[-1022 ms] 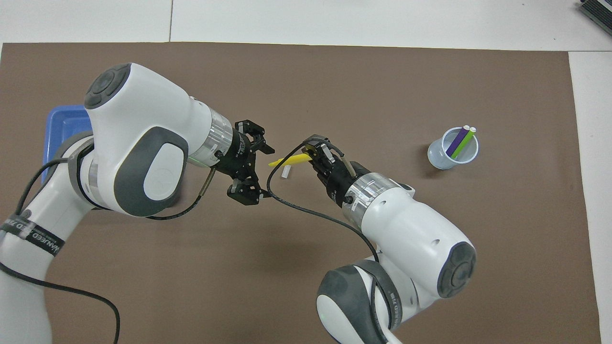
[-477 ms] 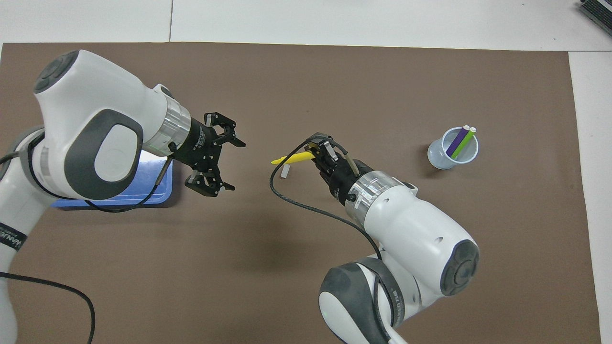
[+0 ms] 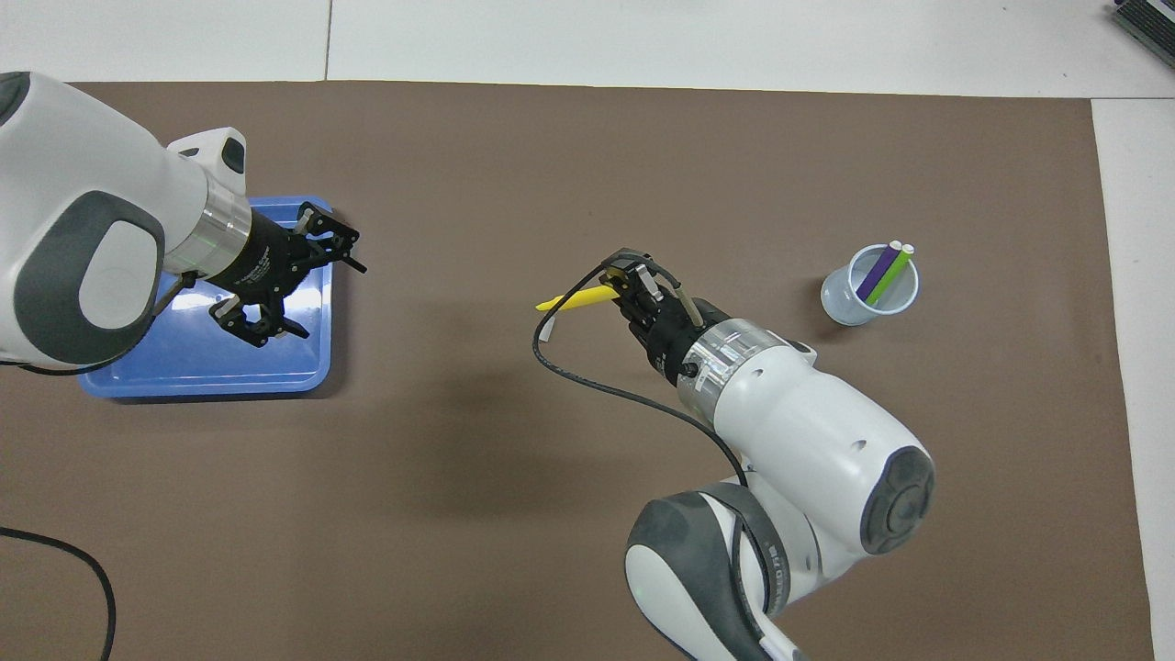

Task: Transfer and insert pens with both arms
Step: 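Carry the yellow pen with the right gripper toward the white cup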

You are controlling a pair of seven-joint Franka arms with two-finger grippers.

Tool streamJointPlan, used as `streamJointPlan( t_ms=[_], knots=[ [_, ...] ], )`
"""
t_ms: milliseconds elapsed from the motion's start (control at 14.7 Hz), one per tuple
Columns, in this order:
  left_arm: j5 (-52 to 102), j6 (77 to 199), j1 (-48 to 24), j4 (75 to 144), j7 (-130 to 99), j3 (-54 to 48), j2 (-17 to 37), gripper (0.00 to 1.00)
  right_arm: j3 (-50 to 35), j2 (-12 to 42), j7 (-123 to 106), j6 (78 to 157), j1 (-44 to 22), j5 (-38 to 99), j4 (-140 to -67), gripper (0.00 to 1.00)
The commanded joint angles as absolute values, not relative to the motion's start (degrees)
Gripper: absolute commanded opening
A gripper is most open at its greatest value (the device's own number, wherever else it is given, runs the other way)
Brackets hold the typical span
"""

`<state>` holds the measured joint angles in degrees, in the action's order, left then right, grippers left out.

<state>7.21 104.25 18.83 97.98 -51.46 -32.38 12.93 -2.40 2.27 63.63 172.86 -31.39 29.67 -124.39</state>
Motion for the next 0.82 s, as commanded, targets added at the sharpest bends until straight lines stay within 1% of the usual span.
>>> streamJointPlan(
  t_ms=[0,136,409,749],
  knots=[
    [2.9,104.0,19.4,98.1,-39.6,-32.3,11.4,0.99,-2.8,2.2,61.6,171.4,-30.6,30.8,-123.7,0.00],
    [1.9,104.3,20.1,98.1,-34.0,-32.1,11.4,0.99,-2.7,2.2,61.0,171.0,-30.5,30.8,-123.7,0.00],
    [-6.7,105.3,20.0,96.2,-17.5,-32.1,11.5,0.99,-2.6,1.8,58.3,169.1,-28.9,30.7,-123.7,0.00],
    [-6.9,109.2,21.9,95.1,1.1,-31.8,10.9,0.99,-2.5,1.2,55.3,166.6,-27.3,30.7,-123.7,0.00]
  ],
)
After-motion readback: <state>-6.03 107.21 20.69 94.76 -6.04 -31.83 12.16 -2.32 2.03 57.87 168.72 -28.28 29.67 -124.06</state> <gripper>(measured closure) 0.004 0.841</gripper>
